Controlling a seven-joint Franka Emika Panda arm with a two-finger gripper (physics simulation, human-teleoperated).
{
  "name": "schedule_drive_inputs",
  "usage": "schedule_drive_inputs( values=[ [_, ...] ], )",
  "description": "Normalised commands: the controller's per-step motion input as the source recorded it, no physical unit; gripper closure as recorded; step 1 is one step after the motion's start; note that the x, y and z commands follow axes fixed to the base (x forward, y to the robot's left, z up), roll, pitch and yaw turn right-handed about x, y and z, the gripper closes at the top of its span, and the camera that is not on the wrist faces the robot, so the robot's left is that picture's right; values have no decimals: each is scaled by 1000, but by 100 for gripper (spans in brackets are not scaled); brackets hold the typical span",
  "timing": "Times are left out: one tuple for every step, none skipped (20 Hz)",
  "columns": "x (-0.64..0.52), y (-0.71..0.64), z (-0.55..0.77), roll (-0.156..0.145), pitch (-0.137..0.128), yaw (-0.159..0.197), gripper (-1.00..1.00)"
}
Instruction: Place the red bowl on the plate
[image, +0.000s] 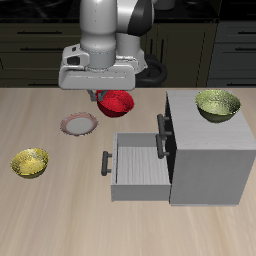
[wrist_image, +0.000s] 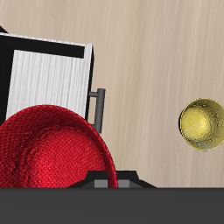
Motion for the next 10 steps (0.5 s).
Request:
schedule_drive_inputs(
  values=[
    [-58, -20, 108, -32, -85, 52, 100],
    [-80, 38, 40, -26, 20, -211, 100],
    [-16, 132, -94, 76, 28, 13, 100],
    [-22, 29, -15, -21, -31, 26, 100],
    [7, 43, -31, 34, 16, 28, 100],
    [-82, -69, 40, -38, -13, -16, 100],
    [-37, -51, 45, 2, -15, 11, 100],
    [-94, -156, 127, -43, -79, 77, 100],
    [-71, -53, -9, 3, 27, -19, 100],
    [-105, -87, 33, -5, -28, 91, 100]
  ],
)
